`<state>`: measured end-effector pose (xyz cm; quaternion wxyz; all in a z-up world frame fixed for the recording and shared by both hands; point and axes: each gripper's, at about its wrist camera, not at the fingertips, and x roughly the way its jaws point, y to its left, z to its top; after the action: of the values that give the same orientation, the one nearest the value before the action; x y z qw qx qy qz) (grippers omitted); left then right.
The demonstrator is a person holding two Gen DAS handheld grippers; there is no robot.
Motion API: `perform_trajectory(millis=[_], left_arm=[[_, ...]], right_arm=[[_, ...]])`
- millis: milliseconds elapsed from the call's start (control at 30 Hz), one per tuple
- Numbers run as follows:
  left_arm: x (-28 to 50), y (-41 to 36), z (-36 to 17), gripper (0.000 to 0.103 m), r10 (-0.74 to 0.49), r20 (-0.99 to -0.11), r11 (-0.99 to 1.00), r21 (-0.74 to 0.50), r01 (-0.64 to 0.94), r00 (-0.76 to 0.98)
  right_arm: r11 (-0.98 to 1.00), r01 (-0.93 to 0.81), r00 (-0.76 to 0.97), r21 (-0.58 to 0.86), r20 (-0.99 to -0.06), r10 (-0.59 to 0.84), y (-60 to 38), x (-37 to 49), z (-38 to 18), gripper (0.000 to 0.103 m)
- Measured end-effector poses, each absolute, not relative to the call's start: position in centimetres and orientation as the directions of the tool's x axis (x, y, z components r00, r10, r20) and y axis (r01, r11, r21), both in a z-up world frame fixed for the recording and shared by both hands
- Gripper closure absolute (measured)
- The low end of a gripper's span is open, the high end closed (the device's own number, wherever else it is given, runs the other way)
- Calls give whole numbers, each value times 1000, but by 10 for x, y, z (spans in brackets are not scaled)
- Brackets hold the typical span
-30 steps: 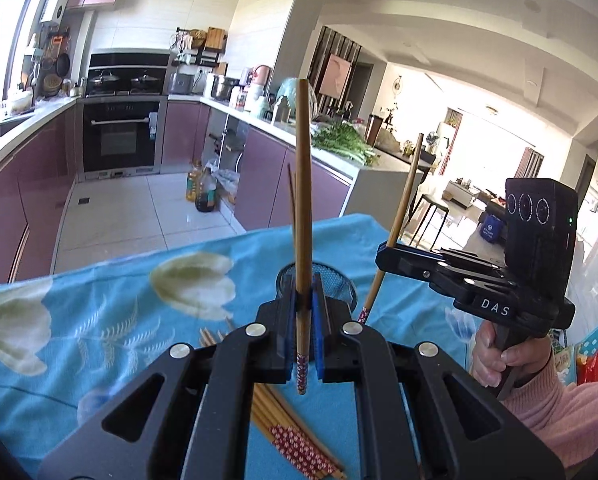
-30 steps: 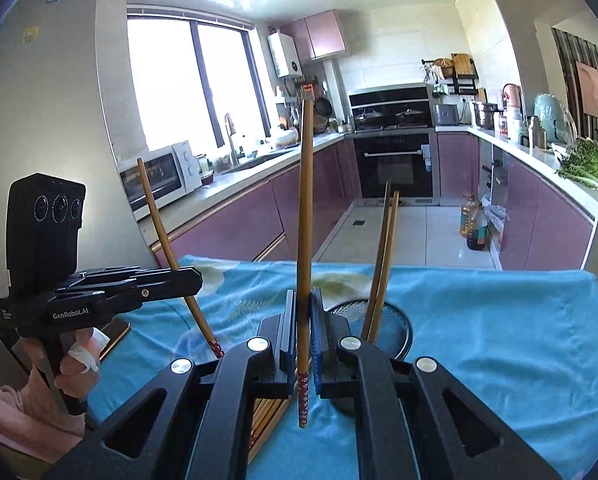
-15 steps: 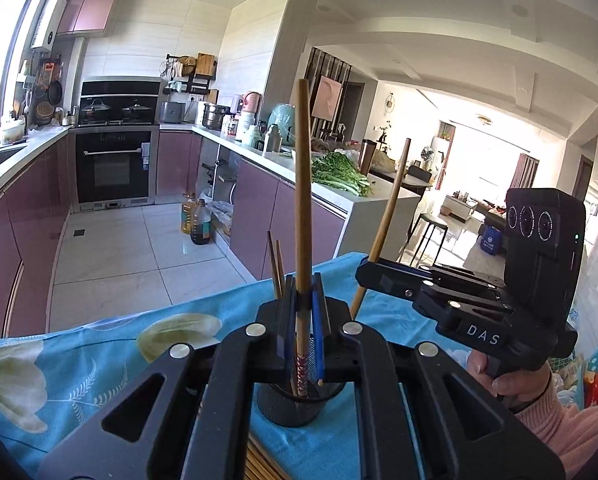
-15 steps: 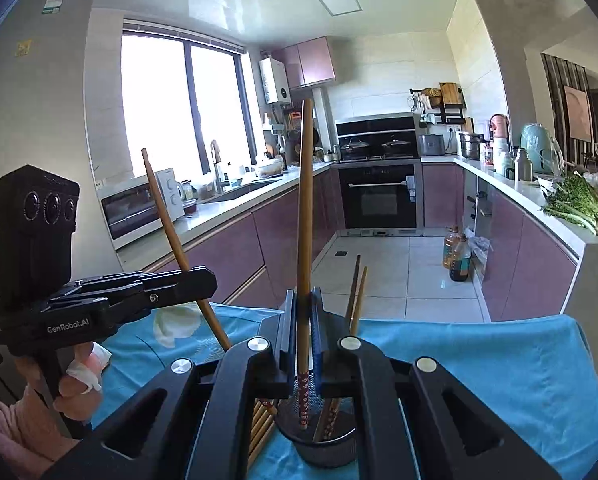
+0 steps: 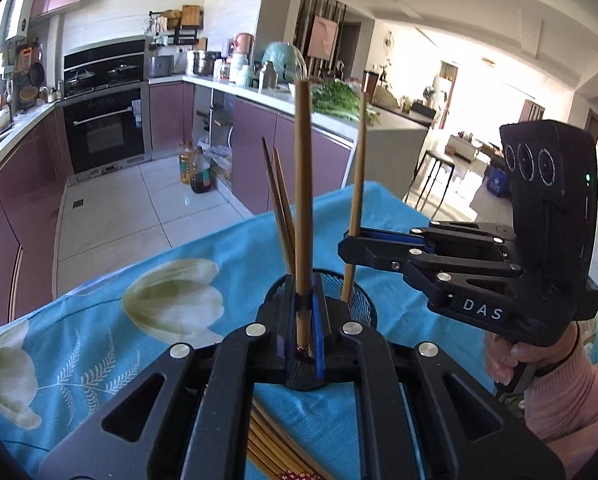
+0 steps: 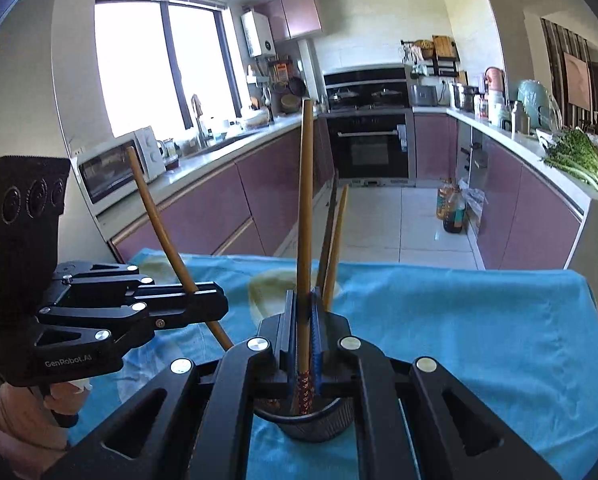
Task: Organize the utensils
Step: 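Drop the left gripper's chopstick into the mesh holder while the right gripper releases its chopstick inside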
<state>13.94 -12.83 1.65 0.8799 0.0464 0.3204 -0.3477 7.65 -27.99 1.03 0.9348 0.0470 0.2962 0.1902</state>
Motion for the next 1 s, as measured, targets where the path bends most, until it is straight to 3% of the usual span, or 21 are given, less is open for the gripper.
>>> perform_trajectory(millis=[367, 533, 700, 833, 1000], left_arm=[[168, -141, -6, 95, -564, -657, 761, -180, 623, 499], [173, -141, -8, 87, -555, -655, 775, -184, 604, 513], [162, -130, -2, 85, -550, -617, 791, -169, 588, 563], [142, -107, 11, 72, -533, -559, 818, -149, 555, 636], [114, -72, 18, 66, -505, -514, 846, -138, 515, 693]], right_arm=[[930, -280, 715, 239, -594, 368, -282, 96, -12, 96], [932, -262, 718, 252, -595, 363, -282, 98, -14, 95], [933, -255, 734, 253, -577, 357, -287, 93, -10, 90], [925, -287, 755, 249, -535, 379, -284, 76, 1, 83], [897, -386, 751, 214, -491, 440, -269, 43, 14, 76]])
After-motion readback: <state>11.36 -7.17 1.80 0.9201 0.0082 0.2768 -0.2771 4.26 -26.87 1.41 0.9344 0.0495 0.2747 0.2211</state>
